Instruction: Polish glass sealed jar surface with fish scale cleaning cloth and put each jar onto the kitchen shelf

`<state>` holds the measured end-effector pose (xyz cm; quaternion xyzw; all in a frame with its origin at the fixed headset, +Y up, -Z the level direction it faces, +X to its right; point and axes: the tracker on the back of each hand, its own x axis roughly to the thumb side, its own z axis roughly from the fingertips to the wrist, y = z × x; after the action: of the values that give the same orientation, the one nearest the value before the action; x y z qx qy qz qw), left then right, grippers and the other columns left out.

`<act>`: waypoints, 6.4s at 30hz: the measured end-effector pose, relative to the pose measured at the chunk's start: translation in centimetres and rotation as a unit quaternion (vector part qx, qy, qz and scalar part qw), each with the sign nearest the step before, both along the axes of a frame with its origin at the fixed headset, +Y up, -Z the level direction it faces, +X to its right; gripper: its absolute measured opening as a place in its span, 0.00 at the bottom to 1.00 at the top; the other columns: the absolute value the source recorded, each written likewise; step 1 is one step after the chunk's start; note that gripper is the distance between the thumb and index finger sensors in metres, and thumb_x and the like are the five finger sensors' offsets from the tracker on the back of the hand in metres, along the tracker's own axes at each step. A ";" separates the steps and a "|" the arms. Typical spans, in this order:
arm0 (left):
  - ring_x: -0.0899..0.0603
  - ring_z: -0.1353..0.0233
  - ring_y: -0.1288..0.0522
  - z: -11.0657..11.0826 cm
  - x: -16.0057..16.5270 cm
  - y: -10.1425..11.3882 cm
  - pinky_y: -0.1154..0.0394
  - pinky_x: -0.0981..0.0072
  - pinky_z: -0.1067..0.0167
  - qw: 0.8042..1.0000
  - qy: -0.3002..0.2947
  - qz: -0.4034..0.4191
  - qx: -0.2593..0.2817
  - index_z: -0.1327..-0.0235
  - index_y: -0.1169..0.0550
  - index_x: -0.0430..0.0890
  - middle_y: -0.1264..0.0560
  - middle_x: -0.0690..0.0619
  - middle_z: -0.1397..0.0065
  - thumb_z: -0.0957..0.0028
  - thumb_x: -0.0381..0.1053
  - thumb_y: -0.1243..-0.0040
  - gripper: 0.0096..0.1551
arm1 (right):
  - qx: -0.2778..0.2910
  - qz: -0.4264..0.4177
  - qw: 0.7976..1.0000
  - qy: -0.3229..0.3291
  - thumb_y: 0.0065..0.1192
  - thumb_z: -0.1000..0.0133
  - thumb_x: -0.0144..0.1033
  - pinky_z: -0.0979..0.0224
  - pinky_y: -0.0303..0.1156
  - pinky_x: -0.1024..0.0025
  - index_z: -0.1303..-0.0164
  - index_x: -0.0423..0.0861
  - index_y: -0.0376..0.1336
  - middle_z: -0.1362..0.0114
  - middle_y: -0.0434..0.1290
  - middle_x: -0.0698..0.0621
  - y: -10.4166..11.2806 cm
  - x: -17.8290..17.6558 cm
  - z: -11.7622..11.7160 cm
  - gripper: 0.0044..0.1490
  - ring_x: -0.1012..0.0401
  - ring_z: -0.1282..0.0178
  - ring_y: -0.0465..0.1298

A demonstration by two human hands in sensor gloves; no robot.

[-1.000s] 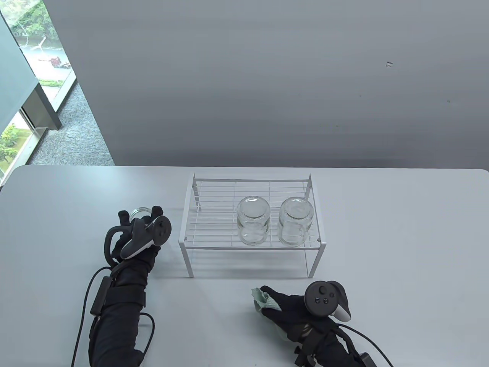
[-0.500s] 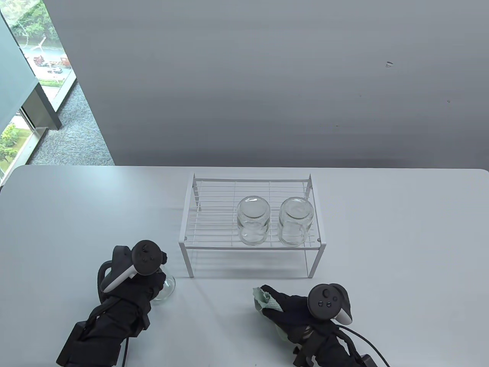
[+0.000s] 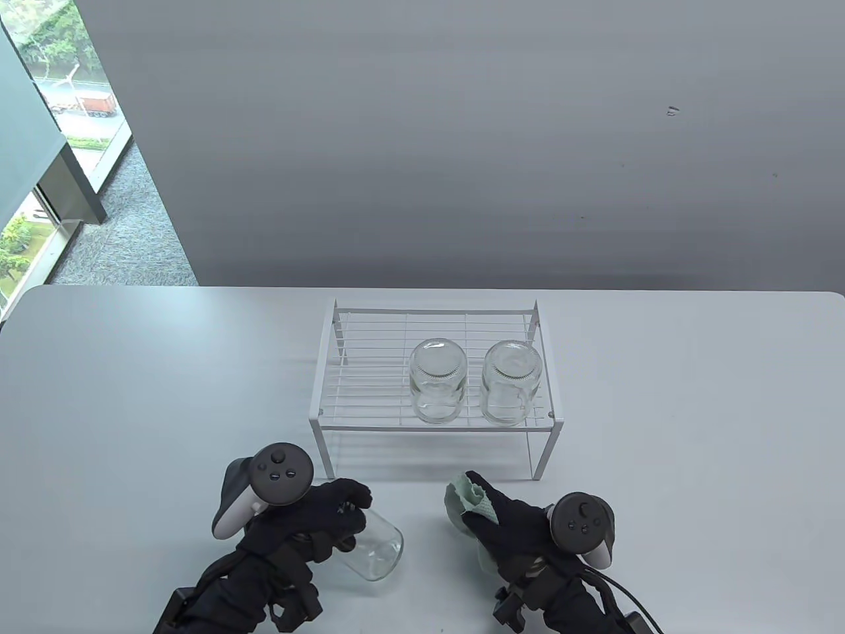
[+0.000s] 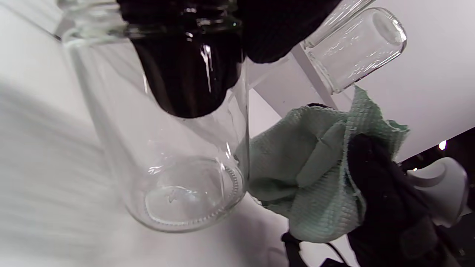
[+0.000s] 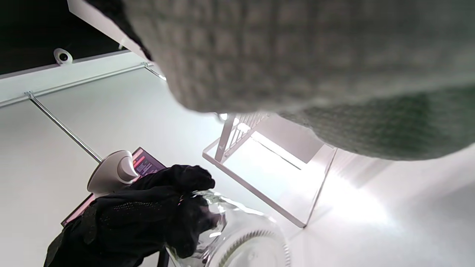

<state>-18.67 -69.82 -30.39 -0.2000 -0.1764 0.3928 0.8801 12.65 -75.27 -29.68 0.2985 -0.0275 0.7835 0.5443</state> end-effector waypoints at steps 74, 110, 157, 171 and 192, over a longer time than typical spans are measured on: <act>0.51 0.48 0.14 1.0 3.8 -5.5 0.50 0.52 0.25 0.930 0.100 0.348 -0.059 0.25 0.42 0.40 0.20 0.48 0.40 0.39 0.51 0.53 0.32 | 0.204 0.214 0.955 0.001 0.63 0.43 0.49 0.37 0.57 0.29 0.24 0.29 0.53 0.28 0.58 0.24 3.2 -3.1 1.6 0.48 0.27 0.35 0.66; 0.47 0.37 0.17 2.6 6.3 -4.3 0.56 0.42 0.29 0.916 0.019 0.400 -0.035 0.23 0.49 0.39 0.26 0.43 0.31 0.43 0.47 0.44 0.42 | -0.392 -0.456 0.798 0.045 0.38 0.34 0.48 0.38 0.61 0.32 0.24 0.29 0.49 0.27 0.55 0.24 -4.5 -2.6 1.3 0.41 0.29 0.33 0.64; 0.43 0.36 0.17 3.1 6.3 -6.0 0.59 0.38 0.34 0.918 0.065 0.389 -0.048 0.25 0.49 0.38 0.25 0.44 0.33 0.43 0.44 0.52 0.36 | 0.061 0.015 0.998 -0.026 0.65 0.44 0.43 0.38 0.50 0.25 0.27 0.25 0.32 0.29 0.42 0.19 0.5 -1.7 1.2 0.60 0.21 0.32 0.53; 0.38 0.47 0.15 3.3 7.0 -5.0 0.62 0.41 0.32 0.966 -0.002 0.258 0.023 0.25 0.49 0.35 0.19 0.39 0.41 0.43 0.45 0.51 0.38 | 0.230 0.257 0.938 0.013 0.62 0.45 0.56 0.38 0.55 0.28 0.24 0.29 0.46 0.29 0.56 0.24 1.9 -5.0 3.0 0.56 0.27 0.33 0.62; 0.52 0.45 0.15 2.9 5.1 -7.0 0.54 0.41 0.27 0.885 0.080 0.441 -0.126 0.22 0.50 0.44 0.22 0.51 0.39 0.38 0.50 0.61 0.32 | -0.262 -0.285 0.921 0.051 0.54 0.37 0.59 0.40 0.61 0.33 0.27 0.28 0.55 0.30 0.59 0.24 -3.3 -2.2 0.9 0.49 0.29 0.37 0.67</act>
<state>-13.62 -76.80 -27.49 -0.1789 -0.1243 0.7743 0.5941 10.49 -78.58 -28.75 0.1645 0.1226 0.5583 0.8038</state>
